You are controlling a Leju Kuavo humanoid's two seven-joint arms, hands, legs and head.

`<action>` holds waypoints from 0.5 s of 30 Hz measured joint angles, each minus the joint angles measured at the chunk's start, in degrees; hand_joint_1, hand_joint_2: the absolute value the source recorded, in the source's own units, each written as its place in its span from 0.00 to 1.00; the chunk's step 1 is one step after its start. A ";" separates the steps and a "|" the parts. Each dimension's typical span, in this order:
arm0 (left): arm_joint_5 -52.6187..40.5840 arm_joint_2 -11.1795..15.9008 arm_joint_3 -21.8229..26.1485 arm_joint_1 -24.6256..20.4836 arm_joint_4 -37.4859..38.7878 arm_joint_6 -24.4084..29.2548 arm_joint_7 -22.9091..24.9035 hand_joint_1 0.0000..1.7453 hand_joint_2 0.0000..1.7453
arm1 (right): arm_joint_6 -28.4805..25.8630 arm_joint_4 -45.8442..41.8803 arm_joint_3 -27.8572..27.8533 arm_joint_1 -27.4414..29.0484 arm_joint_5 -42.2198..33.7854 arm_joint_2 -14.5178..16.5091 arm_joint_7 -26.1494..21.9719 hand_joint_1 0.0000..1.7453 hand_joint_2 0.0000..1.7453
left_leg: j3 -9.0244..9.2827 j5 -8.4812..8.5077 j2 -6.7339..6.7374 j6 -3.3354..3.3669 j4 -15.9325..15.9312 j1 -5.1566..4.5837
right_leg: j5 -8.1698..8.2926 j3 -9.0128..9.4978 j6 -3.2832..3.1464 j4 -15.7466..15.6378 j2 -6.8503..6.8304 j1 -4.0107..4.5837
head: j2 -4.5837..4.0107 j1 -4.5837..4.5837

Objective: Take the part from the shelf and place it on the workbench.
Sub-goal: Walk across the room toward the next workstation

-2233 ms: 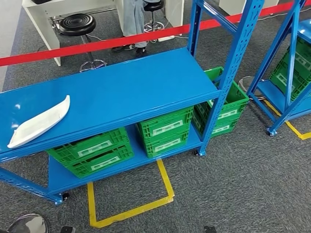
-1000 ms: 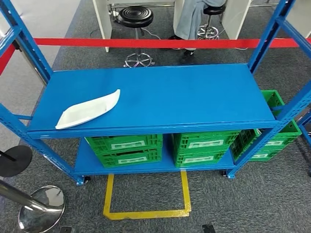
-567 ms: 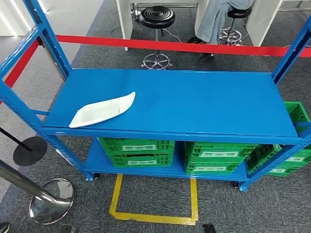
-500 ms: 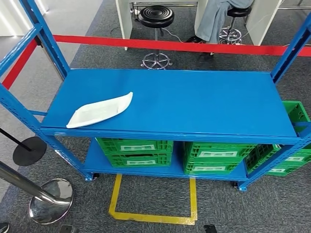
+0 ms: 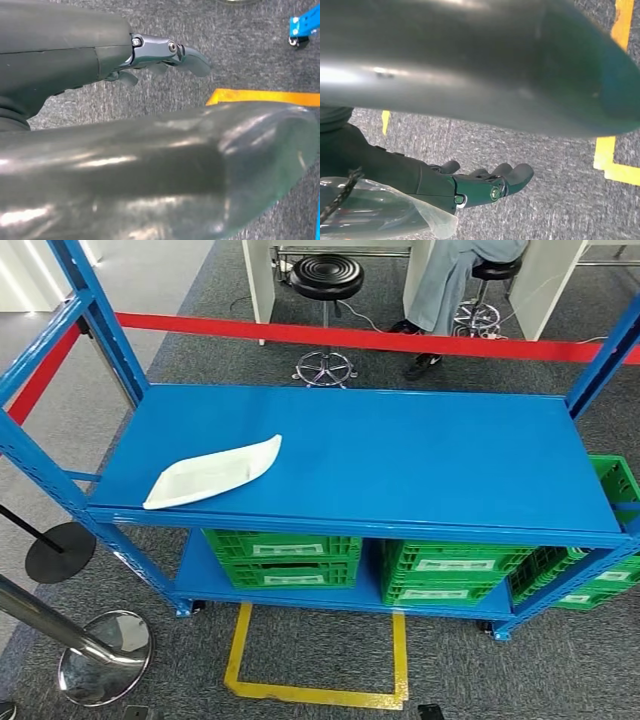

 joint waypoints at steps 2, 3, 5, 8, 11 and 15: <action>-0.01 -0.03 0.00 -0.05 0.00 0.01 -0.01 0.00 0.00 | -0.05 0.01 0.00 -0.05 -0.02 -0.01 -0.02 0.00 0.00 | 0.66 0.32 0.16 0.58 -1.01 0.26 | -2.00 -1.57 0.34 3.27 0.06 0.07 | 0.01 0.27; 0.00 -0.04 0.00 -0.11 0.00 0.01 -0.02 0.00 0.00 | -0.09 0.01 0.00 -0.05 -0.01 -0.01 -0.02 0.00 0.00 | 0.81 0.28 0.27 0.79 -1.15 0.20 | -3.59 -3.35 0.41 6.70 0.07 0.08 | 0.00 0.45; 0.00 -0.02 0.00 -0.15 0.01 0.01 -0.02 0.00 0.00 | -0.13 0.01 0.00 0.03 0.00 -0.02 0.00 0.00 0.00 | 0.90 0.09 0.42 1.10 -1.14 0.09 | -6.05 -7.43 0.60 13.88 0.08 0.08 | -0.01 0.59; -0.01 -0.05 0.00 -0.11 0.03 0.01 -0.02 0.00 0.00 | -0.22 0.01 -0.01 0.23 -0.02 -0.03 0.01 0.00 0.00 | 1.39 -0.38 0.47 0.98 -1.04 0.02 | -2.40 -7.61 0.72 11.92 0.04 0.06 | -0.01 0.64; -0.01 -0.10 0.02 -0.15 0.04 0.01 -0.01 0.00 0.00 | -0.44 0.01 0.01 0.09 -0.02 -0.03 -0.17 0.00 0.00 | 1.77 -1.20 0.42 0.10 -0.47 -0.22 | 2.24 -2.62 0.26 1.35 0.06 0.01 | -0.01 0.66; -0.01 -0.03 0.05 -0.19 0.04 0.05 0.00 0.00 0.00 | -0.86 0.01 0.02 0.11 0.03 -0.03 -0.35 0.00 0.00 | 1.75 -1.76 0.45 -0.79 0.09 -0.27 | 2.06 -1.64 -0.98 0.03 0.14 0.05 | -0.01 0.48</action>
